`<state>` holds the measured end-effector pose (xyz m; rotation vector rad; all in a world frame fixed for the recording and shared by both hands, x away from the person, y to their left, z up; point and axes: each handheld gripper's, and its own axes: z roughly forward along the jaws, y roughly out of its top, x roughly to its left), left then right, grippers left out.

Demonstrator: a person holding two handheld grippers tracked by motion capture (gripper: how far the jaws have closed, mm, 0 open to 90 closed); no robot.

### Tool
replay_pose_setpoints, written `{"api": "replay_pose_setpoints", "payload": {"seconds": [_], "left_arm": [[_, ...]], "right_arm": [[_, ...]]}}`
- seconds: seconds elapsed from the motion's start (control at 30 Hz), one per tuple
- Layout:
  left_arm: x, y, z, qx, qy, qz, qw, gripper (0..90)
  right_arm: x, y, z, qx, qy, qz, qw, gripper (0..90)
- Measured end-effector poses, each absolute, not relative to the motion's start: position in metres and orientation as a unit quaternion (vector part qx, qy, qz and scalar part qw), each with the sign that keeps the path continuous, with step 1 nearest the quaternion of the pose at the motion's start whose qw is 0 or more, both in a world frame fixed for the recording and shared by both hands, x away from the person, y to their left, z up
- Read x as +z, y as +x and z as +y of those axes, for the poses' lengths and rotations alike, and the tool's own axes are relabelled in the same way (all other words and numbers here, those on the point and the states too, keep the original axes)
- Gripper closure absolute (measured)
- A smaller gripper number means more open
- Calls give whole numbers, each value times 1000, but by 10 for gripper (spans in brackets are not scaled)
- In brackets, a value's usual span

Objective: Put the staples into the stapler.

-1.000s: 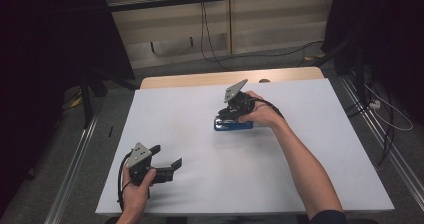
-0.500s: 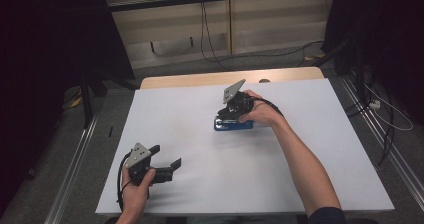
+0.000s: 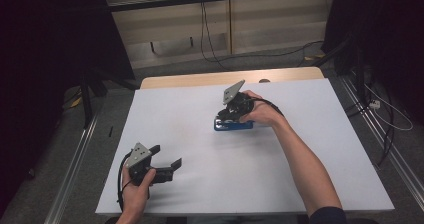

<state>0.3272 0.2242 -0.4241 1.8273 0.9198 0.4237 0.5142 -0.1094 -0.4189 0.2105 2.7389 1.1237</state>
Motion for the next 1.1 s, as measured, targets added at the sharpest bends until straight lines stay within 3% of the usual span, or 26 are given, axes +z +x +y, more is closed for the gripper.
{"api": "replay_pose_setpoints", "payload": {"seconds": [1.1], "left_arm": [[-424, 327, 225, 175, 756, 383, 501, 43]], "right_arm": [[-421, 517, -110, 383, 84, 916, 83, 768]]}}
